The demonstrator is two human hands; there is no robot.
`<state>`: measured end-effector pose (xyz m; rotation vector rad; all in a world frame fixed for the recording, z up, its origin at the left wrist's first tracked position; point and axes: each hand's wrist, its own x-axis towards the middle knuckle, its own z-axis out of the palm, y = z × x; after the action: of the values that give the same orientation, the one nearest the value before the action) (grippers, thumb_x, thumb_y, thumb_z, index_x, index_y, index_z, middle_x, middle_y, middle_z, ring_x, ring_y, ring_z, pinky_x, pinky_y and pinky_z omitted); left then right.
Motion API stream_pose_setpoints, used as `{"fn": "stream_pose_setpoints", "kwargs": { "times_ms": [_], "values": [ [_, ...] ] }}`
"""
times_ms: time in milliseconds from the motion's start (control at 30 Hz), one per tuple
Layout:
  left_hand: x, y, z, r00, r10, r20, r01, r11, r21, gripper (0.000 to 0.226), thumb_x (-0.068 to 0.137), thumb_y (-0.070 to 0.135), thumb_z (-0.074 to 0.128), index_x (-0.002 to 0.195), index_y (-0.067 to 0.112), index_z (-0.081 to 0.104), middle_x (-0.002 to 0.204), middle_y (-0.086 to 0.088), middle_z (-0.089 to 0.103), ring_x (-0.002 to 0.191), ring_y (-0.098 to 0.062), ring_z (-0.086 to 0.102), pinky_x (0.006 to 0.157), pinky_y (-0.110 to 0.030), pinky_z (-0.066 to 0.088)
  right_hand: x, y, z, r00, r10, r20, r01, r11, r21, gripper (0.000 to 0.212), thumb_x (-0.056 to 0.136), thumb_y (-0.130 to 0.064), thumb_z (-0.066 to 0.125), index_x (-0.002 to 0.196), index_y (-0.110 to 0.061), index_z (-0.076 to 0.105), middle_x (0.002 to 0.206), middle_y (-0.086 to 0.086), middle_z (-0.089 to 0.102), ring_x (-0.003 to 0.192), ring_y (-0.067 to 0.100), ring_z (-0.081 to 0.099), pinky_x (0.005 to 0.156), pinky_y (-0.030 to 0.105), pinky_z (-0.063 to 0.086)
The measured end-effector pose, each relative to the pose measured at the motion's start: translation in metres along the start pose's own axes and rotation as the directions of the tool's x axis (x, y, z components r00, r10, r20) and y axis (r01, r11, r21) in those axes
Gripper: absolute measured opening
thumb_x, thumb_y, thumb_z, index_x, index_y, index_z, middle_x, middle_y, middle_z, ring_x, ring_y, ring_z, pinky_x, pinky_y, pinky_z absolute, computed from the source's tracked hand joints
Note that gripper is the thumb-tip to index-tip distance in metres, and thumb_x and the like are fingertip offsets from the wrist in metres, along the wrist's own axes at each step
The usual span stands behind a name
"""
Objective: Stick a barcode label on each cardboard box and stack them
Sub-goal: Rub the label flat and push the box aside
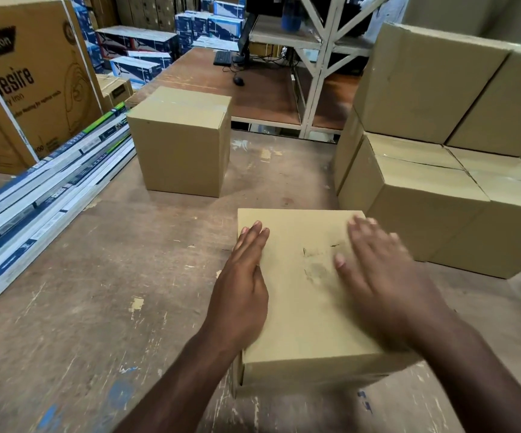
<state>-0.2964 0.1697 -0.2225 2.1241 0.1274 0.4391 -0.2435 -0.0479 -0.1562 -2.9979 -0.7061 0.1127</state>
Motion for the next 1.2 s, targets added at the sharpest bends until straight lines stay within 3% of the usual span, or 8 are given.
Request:
{"fn": "stream_pose_setpoints", "kwargs": {
  "times_ms": [133,333,500,633,767,1000,1100,1200],
  "values": [
    [0.000,0.000,0.001,1.000,-0.005,-0.017,0.004,0.997,-0.071,0.055,0.108,0.003,0.037,0.157,0.027,0.035,0.163,0.023,0.024,0.150,0.011,0.012,0.121,-0.012,0.012,-0.013,-0.040,0.019,0.873,-0.451,0.183,0.446,0.892,0.073,0.068,0.103,-0.067,0.001,0.163,-0.038,-0.012,0.168,-0.021,-0.021,0.153,-0.003,-0.024,0.126,0.030,-0.016],
    [0.001,-0.002,0.003,1.000,-0.004,-0.013,0.004,1.000,-0.010,0.061,0.104,-0.005,0.037,0.157,0.025,0.035,0.161,0.023,0.025,0.150,0.012,0.010,0.117,-0.004,0.007,0.041,0.037,0.007,0.977,0.214,-0.007,-0.212,0.963,-0.167,0.097,0.085,-0.073,-0.025,0.164,-0.019,-0.010,0.173,0.000,-0.014,0.159,0.016,-0.014,0.129,0.048,-0.008],
    [0.002,-0.007,0.004,1.000,0.014,-0.015,-0.014,1.000,-0.005,0.062,0.101,-0.008,0.038,0.157,0.021,0.037,0.163,0.019,0.027,0.151,0.009,0.013,0.123,-0.014,0.011,0.002,-0.048,0.020,0.896,-0.431,0.108,0.418,0.900,0.126,0.062,0.107,-0.059,0.008,0.163,-0.039,-0.009,0.167,-0.020,-0.020,0.154,-0.002,-0.023,0.127,0.030,-0.012],
    [0.002,-0.002,0.003,1.000,0.000,-0.003,0.000,1.000,0.010,0.060,0.103,-0.005,0.039,0.156,0.024,0.035,0.160,0.022,0.025,0.146,0.017,0.008,0.114,-0.001,0.006,0.041,0.012,0.017,0.995,-0.035,0.096,0.033,0.999,0.024,0.068,0.105,-0.059,0.006,0.166,-0.031,-0.005,0.170,-0.014,-0.015,0.158,0.007,-0.014,0.129,0.039,-0.008],
    [0.002,-0.001,0.002,1.000,0.002,-0.007,-0.002,1.000,0.021,0.060,0.103,-0.005,0.038,0.156,0.023,0.037,0.158,0.024,0.027,0.147,0.014,0.008,0.114,-0.001,0.006,0.044,0.063,0.014,0.934,0.353,0.049,-0.350,0.935,-0.062,0.078,0.102,-0.062,-0.002,0.165,-0.017,0.000,0.174,0.001,-0.009,0.160,0.017,-0.010,0.129,0.048,-0.007],
    [0.002,0.001,0.000,1.000,0.008,0.012,-0.008,1.000,0.002,0.048,0.106,0.016,0.049,0.153,0.024,0.042,0.156,0.025,0.032,0.149,0.012,0.011,0.117,-0.006,0.011,-0.010,-0.028,0.027,0.952,-0.293,0.084,0.285,0.953,0.099,0.061,0.106,-0.063,0.009,0.162,-0.046,-0.010,0.166,-0.023,-0.022,0.153,-0.001,-0.024,0.127,0.033,-0.013],
    [0.002,0.000,-0.002,1.000,0.001,0.013,-0.001,1.000,0.008,0.046,0.106,0.016,0.050,0.151,0.025,0.043,0.153,0.027,0.033,0.148,0.013,0.013,0.110,0.003,0.009,0.008,0.024,0.025,0.989,0.146,0.039,-0.148,0.987,0.058,0.071,0.102,-0.068,0.001,0.164,-0.035,-0.008,0.170,-0.014,-0.015,0.157,0.009,-0.015,0.130,0.045,-0.006],
    [0.001,0.002,-0.006,1.000,-0.004,0.013,0.004,1.000,-0.009,0.045,0.106,0.016,0.050,0.151,0.022,0.045,0.152,0.026,0.034,0.149,0.010,0.015,0.111,0.002,0.011,0.010,0.084,0.017,0.860,0.506,0.067,-0.507,0.862,-0.006,0.078,0.103,-0.065,0.005,0.166,-0.019,0.008,0.174,0.001,-0.001,0.161,0.021,-0.002,0.130,0.053,0.004]
  ]
}}
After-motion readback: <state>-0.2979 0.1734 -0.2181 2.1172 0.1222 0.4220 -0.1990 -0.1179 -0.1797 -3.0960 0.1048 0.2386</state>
